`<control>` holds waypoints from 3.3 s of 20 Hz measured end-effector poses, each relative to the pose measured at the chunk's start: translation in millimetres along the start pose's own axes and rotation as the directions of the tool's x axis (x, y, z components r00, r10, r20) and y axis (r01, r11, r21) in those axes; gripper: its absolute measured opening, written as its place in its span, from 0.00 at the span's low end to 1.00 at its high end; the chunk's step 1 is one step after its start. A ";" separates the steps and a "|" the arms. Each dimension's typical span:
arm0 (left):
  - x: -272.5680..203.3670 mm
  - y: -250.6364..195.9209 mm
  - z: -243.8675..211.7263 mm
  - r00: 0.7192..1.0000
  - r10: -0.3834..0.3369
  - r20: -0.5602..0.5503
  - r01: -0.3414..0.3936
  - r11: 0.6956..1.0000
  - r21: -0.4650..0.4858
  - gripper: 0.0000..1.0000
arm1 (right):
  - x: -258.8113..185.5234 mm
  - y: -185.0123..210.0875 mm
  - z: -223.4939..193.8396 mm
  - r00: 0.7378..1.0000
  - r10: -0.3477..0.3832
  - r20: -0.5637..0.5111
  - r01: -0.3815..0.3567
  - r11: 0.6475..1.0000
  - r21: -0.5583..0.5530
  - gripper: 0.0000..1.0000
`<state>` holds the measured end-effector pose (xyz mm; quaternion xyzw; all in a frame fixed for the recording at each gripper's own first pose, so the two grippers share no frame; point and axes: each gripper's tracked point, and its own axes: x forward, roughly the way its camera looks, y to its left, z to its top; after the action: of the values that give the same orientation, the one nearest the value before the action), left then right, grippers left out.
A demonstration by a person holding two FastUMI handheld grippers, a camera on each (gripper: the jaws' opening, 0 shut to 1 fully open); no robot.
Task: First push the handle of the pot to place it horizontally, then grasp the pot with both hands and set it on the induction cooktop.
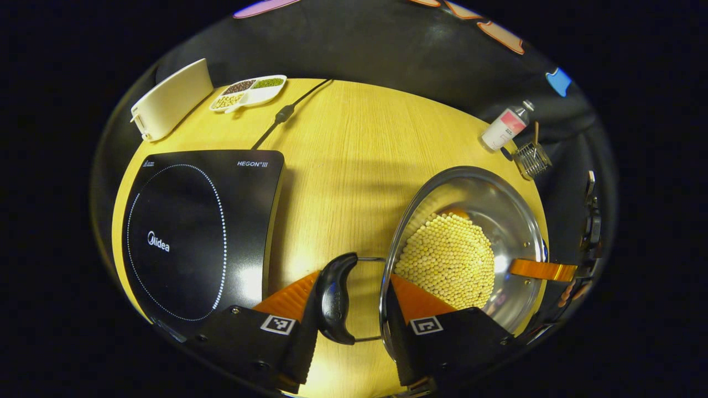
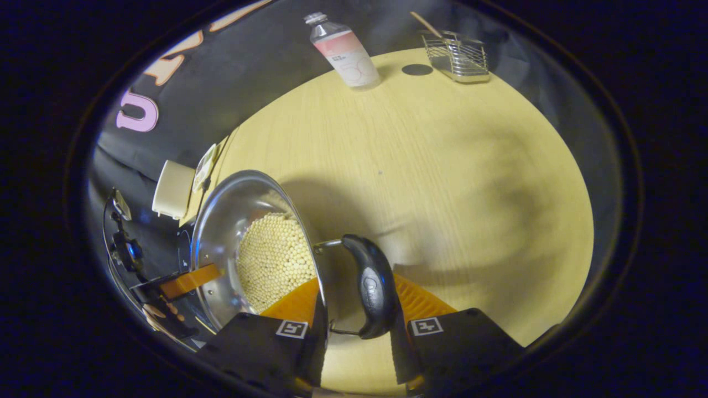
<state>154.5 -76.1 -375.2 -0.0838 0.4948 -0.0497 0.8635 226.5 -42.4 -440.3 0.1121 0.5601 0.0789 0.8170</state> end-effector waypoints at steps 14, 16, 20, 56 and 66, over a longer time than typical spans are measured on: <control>-75.7 18.6 -26.9 0.999 -0.022 0.030 0.024 0.998 -0.060 0.61 | -69.4 41.2 -30.5 0.997 0.006 0.081 0.000 0.998 -0.070 0.52; -89.8 32.6 -26.5 0.999 -0.022 0.043 0.024 0.999 -0.049 0.60 | -77.6 60.2 -39.9 0.996 0.012 0.092 -0.006 0.998 -0.066 0.52; -112.6 73.4 -23.3 0.998 -0.034 0.058 0.037 0.999 -0.037 0.61 | -85.5 103.7 -60.4 0.993 0.010 0.114 -0.004 0.999 -0.050 0.52; -124.1 330.9 38.1 0.985 0.076 0.154 -0.068 0.996 -0.056 0.60 | 42.1 357.6 -75.6 0.986 0.088 0.144 -0.074 0.992 -0.101 0.45; -123.3 332.6 32.7 0.988 0.067 0.143 -0.053 0.993 -0.102 0.60 | 54.2 356.7 -80.7 0.986 0.087 0.141 -0.069 0.990 -0.127 0.58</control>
<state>121.4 274.1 -319.1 -0.1144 0.4345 0.0067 0.8933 169.5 322.4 -420.1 0.0895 0.4880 0.1362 0.8575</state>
